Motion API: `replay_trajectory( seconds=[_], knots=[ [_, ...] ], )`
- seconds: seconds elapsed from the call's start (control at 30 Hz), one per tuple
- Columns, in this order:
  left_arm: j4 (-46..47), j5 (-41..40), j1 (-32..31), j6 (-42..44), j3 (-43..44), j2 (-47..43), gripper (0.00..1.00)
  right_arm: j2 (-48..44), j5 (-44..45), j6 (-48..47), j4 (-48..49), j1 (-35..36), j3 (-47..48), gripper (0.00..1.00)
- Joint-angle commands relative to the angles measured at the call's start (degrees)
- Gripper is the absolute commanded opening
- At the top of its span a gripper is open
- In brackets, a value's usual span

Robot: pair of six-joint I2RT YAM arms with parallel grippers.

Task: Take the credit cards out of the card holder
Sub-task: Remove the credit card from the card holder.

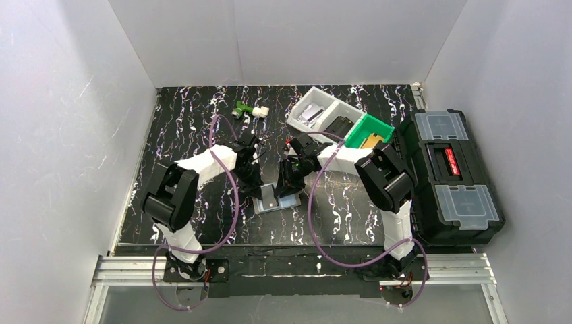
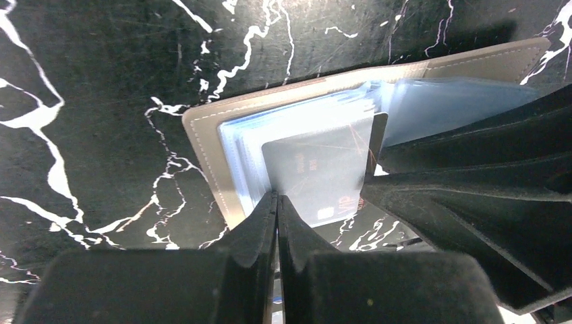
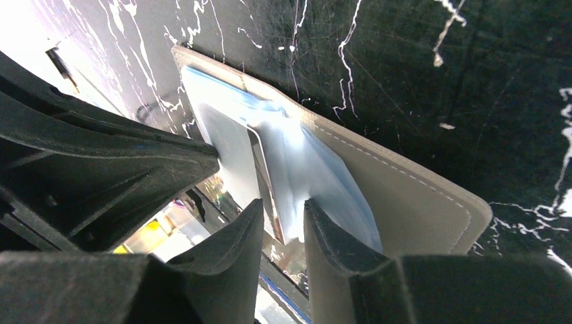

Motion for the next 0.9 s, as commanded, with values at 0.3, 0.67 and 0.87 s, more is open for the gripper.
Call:
replay_trajectory(
  seconds=[0.3, 0.67, 0.87],
  knots=[
    [1.3, -0.7, -2.3, -2.9, 0.9, 5.4, 0.00, 1.0, -2.2, 1.3, 4.2, -1.6, -3.9, 0.36],
    [0.1, -4.1, -2.3, -3.5, -0.1, 7.3, 0.00, -1.5, -12.1, 7.6, 21.0, -6.3, -14.1, 0.36],
    [-0.1, -4.6, -2.2, -3.6, 0.0, 7.4, 0.00, -0.8, -15.6, 11.9, 27.7, -6.6, -16.1, 0.32]
  ],
)
